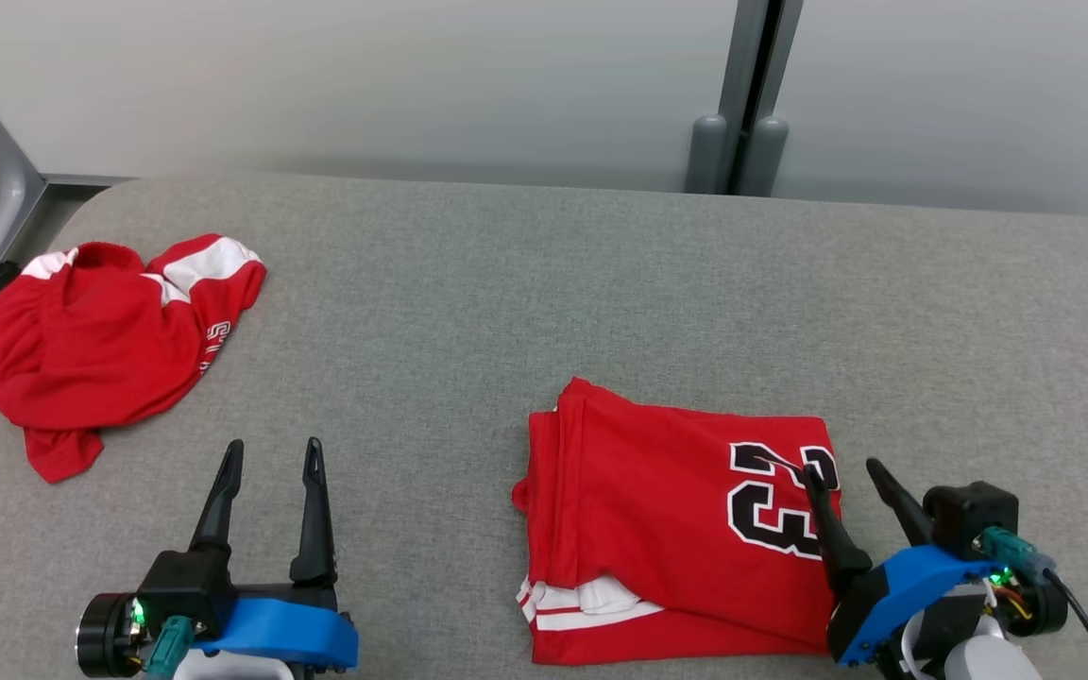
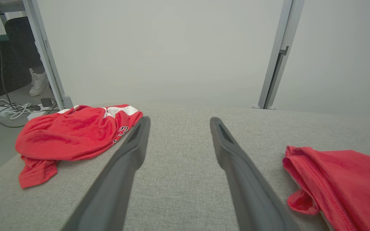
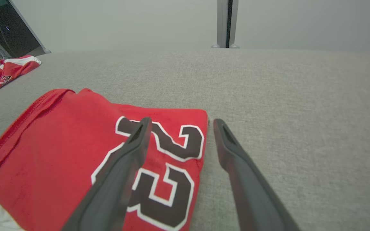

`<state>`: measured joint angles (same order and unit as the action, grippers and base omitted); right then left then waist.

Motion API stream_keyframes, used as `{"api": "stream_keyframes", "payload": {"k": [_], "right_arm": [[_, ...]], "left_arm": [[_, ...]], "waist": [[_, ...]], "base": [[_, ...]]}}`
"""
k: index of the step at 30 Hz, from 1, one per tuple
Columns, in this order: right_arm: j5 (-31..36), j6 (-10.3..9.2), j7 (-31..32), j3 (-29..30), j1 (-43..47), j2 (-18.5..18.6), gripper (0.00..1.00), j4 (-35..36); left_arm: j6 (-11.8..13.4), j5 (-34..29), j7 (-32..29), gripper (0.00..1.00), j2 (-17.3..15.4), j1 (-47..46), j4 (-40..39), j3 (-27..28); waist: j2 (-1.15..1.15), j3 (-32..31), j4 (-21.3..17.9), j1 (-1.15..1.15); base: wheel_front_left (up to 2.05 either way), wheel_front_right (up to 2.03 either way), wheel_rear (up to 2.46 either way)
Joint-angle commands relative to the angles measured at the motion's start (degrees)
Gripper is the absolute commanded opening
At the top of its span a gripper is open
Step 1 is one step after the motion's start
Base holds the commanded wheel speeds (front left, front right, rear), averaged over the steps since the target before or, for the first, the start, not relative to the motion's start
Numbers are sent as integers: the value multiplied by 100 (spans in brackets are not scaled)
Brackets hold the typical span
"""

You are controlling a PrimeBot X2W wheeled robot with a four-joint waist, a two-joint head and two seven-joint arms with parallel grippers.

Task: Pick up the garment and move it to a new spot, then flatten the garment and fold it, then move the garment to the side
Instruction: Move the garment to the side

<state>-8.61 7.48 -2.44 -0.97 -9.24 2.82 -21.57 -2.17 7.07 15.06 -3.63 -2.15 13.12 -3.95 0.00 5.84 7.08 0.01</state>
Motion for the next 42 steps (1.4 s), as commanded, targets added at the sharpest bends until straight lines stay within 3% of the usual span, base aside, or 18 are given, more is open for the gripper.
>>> {"api": "stream_keyframes", "payload": {"k": [1,11,17,18,19,20,26,33,42], "right_arm": [[3,3,-59,22,-113,14,100,-164],[-53,3,-262,-8,-281,13,100,-1281],[-497,5,-312,-346,-362,-9,100,-1775],[-552,10,-327,-384,-389,-10,48,-1838],[-595,10,-336,-421,-417,-14,28,-1882],[-617,10,-348,-443,-465,-14,0,-1927],[-543,3,-518,-420,-866,110,0,-1889],[-476,3,-463,-337,-1363,793,0,-1542],[-622,3,-257,-27,-1706,1672,0,-751]], "left_arm": [[-14,33,16,100,-4,-108,17,-2],[-2,47,16,100,24,-193,64,-94],[15,63,16,100,34,-206,66,-100],[15,70,15,100,36,-210,68,-97],[14,76,16,100,38,-217,67,-95],[18,80,15,100,41,-229,65,-97],[-27,84,16,100,48,-357,35,-114],[-47,58,15,100,59,-715,-113,-134],[-34,22,15,100,63,-1203,-442,-104]], "waist": [[0,59,49,-1],[0,176,159,-1],[0,198,172,-1],[0,207,169,-1],[0,217,165,-1],[0,234,160,-1],[0,386,78,-1],[0,756,-209,-1],[0,1503,-913,-1]], "base": [[0,0,0],[0,0,0],[0,0,0],[0,0,0],[0,0,0],[0,0,0],[0,0,0],[0,0,0],[0,0,0]]}}
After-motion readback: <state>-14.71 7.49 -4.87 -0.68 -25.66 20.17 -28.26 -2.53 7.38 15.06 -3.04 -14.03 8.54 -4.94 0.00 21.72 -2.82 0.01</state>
